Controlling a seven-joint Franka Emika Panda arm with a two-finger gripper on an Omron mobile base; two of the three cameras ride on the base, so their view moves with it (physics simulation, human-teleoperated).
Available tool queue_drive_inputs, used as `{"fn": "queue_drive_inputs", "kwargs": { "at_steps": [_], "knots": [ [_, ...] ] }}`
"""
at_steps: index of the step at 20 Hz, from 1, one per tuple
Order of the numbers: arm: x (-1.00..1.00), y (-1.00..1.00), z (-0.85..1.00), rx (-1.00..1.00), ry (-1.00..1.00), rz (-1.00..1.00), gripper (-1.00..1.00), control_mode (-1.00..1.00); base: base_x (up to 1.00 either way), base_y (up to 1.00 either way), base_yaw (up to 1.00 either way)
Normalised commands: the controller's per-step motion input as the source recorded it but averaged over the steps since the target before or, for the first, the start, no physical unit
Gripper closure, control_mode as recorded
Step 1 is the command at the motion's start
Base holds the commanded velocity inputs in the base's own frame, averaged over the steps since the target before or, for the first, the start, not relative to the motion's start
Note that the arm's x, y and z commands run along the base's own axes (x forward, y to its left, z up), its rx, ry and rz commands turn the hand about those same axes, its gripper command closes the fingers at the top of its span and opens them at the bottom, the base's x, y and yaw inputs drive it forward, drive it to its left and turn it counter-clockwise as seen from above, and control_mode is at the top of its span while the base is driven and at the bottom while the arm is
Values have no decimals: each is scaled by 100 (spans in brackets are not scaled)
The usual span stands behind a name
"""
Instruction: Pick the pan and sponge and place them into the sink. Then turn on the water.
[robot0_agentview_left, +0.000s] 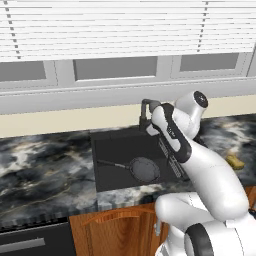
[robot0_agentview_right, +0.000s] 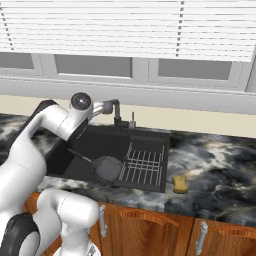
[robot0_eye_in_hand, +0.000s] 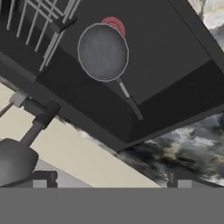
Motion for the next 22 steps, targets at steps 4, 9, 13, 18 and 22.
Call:
{"fn": "queue_drive_inputs", "kwargs": {
  "at_steps": [4, 9, 13, 18, 22],
  "knots": [
    [-13, -6, 37, 9, -1, -19, -100, -100, 0, 0, 0],
    [-4, -11, 32, 8, 3, -19, -100, -100, 0, 0, 0],
    [-7, -18, 25, 10, 12, -16, -100, -100, 0, 0, 0],
    [-9, -30, 23, 9, 14, -12, -100, -100, 0, 0, 0],
    [-12, -41, 22, 8, 14, -9, -100, -100, 0, 0, 0]
  ]
}}
